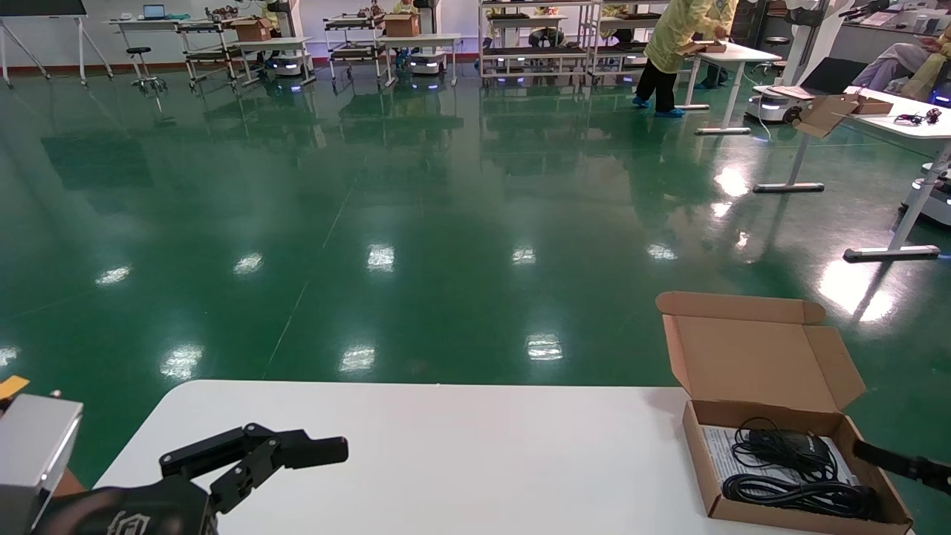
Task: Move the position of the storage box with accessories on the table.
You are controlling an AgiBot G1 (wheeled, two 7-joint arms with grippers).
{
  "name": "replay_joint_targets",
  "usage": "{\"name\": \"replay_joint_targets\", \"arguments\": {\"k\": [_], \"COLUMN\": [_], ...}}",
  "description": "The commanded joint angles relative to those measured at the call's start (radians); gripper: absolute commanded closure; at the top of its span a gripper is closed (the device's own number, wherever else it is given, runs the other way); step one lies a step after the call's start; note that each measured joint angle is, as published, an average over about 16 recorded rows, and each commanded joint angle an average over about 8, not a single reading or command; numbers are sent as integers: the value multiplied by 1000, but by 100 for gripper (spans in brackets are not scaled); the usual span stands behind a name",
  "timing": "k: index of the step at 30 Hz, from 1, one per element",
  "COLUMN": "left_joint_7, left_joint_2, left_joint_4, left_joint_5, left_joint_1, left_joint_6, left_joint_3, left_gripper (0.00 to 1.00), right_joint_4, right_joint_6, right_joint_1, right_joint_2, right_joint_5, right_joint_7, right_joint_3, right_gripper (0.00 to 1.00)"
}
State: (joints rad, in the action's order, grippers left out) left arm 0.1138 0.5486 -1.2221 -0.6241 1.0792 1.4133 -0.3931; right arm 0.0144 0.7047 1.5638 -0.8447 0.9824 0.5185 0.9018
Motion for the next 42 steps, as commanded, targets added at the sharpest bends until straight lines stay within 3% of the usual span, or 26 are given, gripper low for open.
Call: {"name": "replay_joint_targets", "arguments": {"k": [1,13,25,42], "left_joint_7": [0,0,0,0], "left_joint_2": [0,0,0,0], "left_joint_4": [0,0,0,0], "left_joint_5": [0,0,0,0], "left_joint_1": [0,0,0,0], "left_joint_6": [0,0,0,0], "left_joint_3": [0,0,0,0], "left_gripper": [0,0,0,0], "right_joint_4": [4,1,19,347], "right_joint_6": [6,144,129,303], "right_joint_1": [6,30,21,-113], "right_joint_2": [3,13,15,73], "right_joint_5": [-5,-88,-76,-122], "right_joint_7": [-2,89,62,-41], "right_joint_3": [-3,-60,-57,-206], "right_gripper": [0,0,0,0]}}
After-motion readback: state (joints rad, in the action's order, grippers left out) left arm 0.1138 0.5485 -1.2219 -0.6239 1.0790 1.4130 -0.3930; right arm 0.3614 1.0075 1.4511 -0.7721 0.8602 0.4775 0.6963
